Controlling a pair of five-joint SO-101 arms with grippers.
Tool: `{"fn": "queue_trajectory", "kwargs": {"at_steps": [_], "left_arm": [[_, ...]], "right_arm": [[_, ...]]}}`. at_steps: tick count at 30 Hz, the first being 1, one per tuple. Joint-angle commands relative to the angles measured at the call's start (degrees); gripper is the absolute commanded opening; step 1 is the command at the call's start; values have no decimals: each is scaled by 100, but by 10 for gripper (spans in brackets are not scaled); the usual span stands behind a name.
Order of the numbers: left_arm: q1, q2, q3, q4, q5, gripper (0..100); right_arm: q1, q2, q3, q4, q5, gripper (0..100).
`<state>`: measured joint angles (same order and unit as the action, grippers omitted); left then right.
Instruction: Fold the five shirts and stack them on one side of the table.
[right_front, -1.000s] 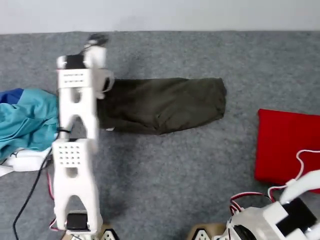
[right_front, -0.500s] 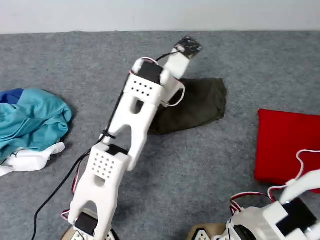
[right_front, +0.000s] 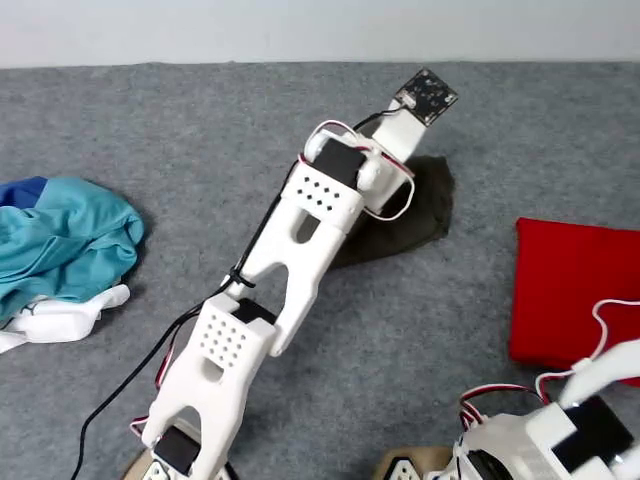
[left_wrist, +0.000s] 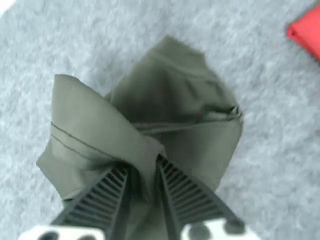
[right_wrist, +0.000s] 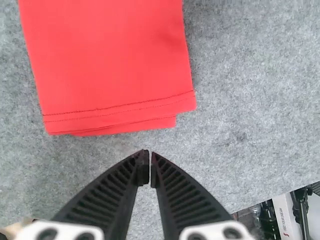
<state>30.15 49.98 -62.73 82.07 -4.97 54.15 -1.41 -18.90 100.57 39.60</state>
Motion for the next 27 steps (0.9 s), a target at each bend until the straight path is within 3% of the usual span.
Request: {"fn": "queue_trajectory", "kwargs": {"at_steps": [1,14,27], "left_arm": [[158,-466,-84,-387,44,13],[220,176,-110,-1125,44,13],[-571,-853,-110,-9,44,24]], "right_arm": [[57,-233,-18,215,53,10],[66,-242,-9,215,53,10],[66,-242,-9,215,53,10]]}}
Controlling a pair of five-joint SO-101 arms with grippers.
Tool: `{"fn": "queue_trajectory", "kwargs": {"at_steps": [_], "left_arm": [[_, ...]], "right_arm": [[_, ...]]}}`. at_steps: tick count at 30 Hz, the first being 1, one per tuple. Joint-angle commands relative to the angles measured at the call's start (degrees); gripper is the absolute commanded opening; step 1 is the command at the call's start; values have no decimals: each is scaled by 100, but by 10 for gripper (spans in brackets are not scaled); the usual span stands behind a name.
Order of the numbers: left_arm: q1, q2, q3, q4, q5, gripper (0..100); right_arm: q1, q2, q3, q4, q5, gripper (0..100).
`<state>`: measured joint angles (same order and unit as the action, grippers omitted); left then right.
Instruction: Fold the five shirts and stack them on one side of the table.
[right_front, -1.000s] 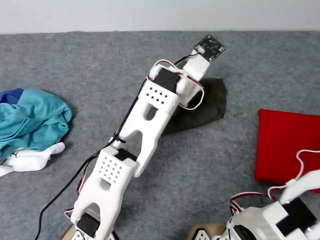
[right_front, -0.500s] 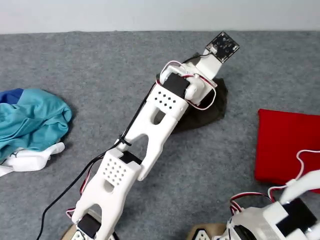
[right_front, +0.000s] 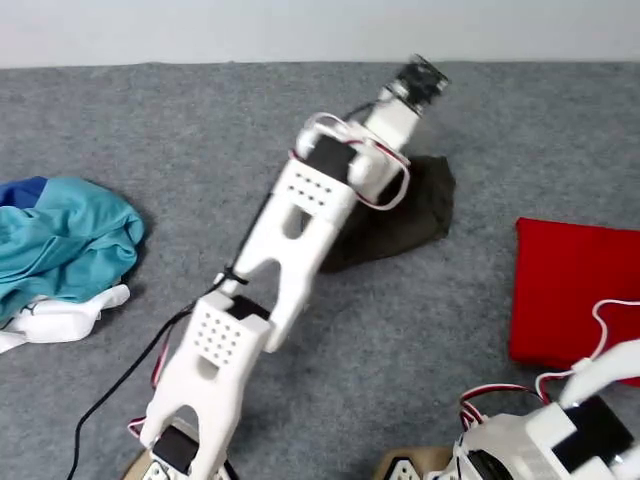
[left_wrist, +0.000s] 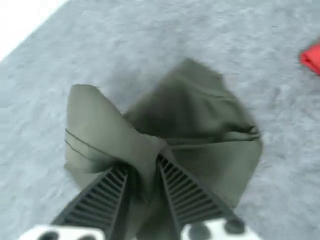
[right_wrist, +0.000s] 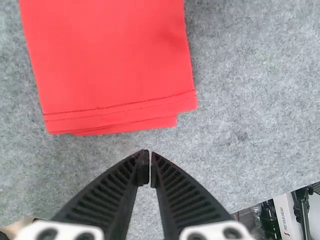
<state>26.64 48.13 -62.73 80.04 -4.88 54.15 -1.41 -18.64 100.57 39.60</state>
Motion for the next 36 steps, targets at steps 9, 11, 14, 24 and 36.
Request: {"fn": "queue_trajectory", "kwargs": {"at_steps": [9,11,14,24,36], "left_arm": [[-141,-1160,-101,369,18,30],[26,-1099,-66,281,9,30],[290,-765,-101,26,0,30],[457,519,-251,-651,0,206],[-580,580,-2018,1196,-185,110]], "right_arm": [[31,-233,-35,215,53,10],[31,-233,-35,215,53,10],[48,-233,-35,215,53,10],[48,-242,193,215,53,10],[22,-286,413,215,62,10]]}}
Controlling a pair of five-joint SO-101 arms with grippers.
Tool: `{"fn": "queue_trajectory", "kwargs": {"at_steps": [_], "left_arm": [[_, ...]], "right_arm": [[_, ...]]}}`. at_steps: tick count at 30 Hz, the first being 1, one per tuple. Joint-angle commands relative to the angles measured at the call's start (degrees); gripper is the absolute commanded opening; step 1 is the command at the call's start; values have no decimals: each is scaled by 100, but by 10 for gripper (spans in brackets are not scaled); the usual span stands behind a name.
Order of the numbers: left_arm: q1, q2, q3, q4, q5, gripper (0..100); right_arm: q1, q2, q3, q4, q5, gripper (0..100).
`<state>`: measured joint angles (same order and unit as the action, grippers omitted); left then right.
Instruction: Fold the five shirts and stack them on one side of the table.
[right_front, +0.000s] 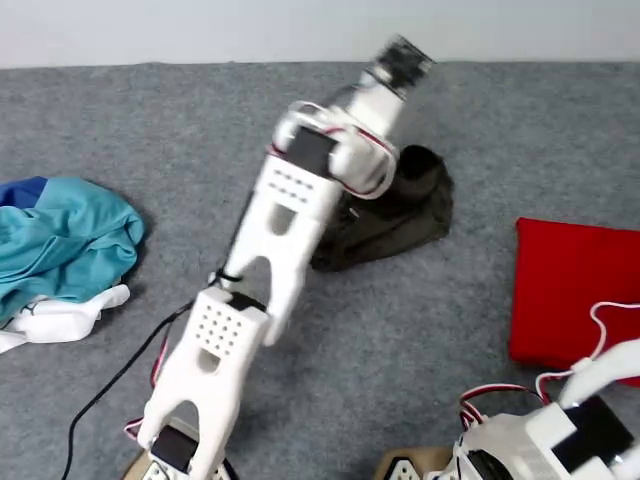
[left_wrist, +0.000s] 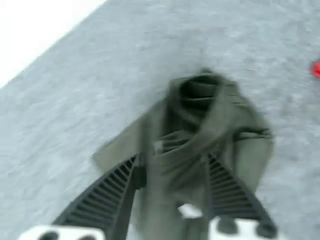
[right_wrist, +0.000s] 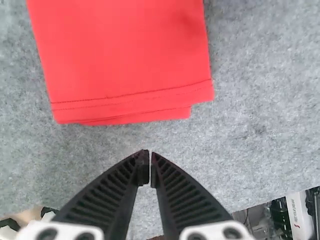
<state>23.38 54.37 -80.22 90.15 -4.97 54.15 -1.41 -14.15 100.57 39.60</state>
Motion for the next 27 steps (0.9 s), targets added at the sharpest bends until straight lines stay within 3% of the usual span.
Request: {"fn": "queue_trajectory", "kwargs": {"at_steps": [1,5,14,23,27], "left_arm": [[-308,-44,-101,220,-308,92],[-308,-44,857,167,-800,44],[651,-62,2255,-132,-1371,32],[1934,-62,1464,1046,-1415,32],[2110,-105,1270,1046,-1442,32]], "right_arm": [[22,-286,-35,215,62,10],[22,-286,-35,215,53,10],[22,-286,-35,215,53,10],[57,-295,-35,215,53,10],[57,-295,-35,215,53,10]]}}
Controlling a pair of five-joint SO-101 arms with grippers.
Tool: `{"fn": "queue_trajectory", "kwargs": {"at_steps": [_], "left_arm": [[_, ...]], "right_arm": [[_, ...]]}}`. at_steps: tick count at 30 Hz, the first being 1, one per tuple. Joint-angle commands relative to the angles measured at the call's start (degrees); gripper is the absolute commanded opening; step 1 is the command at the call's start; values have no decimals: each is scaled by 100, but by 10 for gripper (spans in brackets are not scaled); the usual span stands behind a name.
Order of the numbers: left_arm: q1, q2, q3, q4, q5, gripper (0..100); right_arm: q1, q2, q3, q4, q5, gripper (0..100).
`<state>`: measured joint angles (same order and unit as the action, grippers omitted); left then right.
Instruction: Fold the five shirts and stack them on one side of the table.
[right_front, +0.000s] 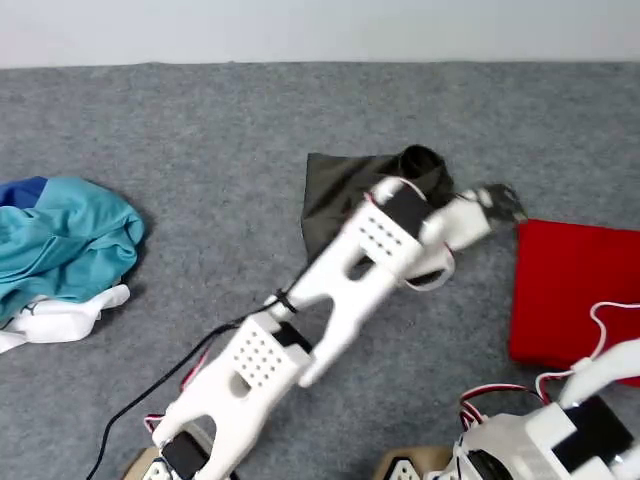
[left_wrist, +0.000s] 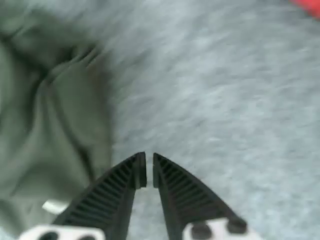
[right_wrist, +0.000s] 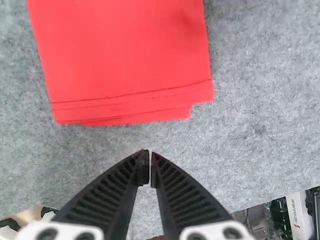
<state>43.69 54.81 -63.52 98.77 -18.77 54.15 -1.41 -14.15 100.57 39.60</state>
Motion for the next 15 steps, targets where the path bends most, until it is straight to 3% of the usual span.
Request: {"fn": "queue_trajectory", "kwargs": {"at_steps": [1,8,15], "left_arm": [[53,-149,-505,185,-114,32],[-1081,-97,-1437,149,-114,32],[-2365,-88,-760,-545,-114,32]], "right_arm": [[57,-295,-35,215,53,10],[57,-295,-35,215,53,10],[57,-295,-35,215,53,10]]}}
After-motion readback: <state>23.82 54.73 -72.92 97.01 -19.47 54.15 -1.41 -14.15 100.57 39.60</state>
